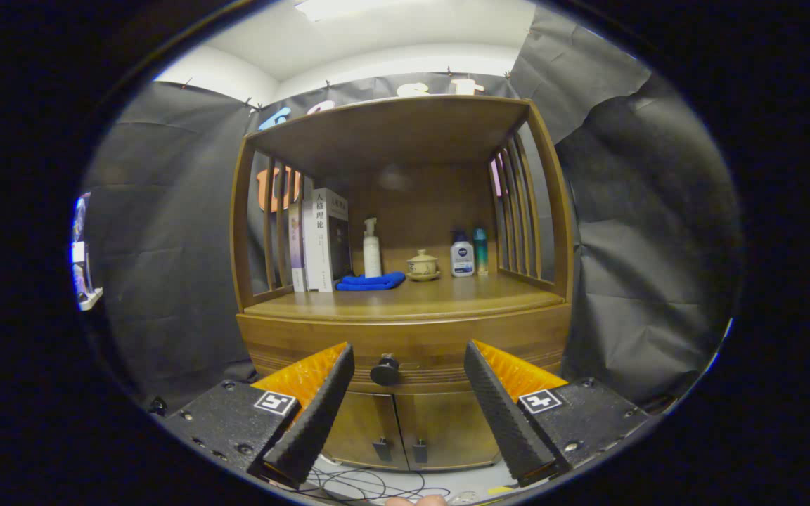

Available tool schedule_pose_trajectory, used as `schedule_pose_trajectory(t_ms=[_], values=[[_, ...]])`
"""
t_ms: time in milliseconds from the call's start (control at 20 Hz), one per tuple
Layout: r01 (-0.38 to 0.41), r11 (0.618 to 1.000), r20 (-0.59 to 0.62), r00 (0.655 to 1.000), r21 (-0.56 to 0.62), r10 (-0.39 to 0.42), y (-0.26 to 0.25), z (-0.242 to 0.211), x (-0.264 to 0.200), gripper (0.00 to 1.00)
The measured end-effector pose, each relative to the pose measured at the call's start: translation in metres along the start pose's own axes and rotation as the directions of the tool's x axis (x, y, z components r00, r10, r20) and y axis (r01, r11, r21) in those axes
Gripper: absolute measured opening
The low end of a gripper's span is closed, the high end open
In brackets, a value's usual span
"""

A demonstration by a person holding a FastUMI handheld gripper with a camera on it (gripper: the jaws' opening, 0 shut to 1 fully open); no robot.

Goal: Pull open the drawer, take out the items inside it, and place them on the countertop above the cabinet.

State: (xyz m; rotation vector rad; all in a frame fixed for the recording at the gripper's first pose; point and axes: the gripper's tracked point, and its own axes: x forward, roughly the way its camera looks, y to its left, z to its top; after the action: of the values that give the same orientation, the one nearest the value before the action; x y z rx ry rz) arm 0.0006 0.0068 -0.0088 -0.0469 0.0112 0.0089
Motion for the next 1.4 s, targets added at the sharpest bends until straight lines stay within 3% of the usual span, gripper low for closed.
schedule_pose_trajectory(t_ms=[550, 850, 1300, 1400], values=[[0.013, 1.0, -0.029, 1.0, 0.003, -0.013, -0.005, -0.013, 0.01, 1.0], [0.021, 1.0, -0.066, 0.998, 0.011, -0.021, 0.013, -0.039, 0.053, 1.0], [0.042, 0.993, -0.126, 0.99, -0.106, -0.055, 0.028, -0.073, 0.125, 1.0], [0.048, 0.991, -0.14, 0.988, -0.128, -0.066, 0.028, -0.081, 0.13, 0.93]])
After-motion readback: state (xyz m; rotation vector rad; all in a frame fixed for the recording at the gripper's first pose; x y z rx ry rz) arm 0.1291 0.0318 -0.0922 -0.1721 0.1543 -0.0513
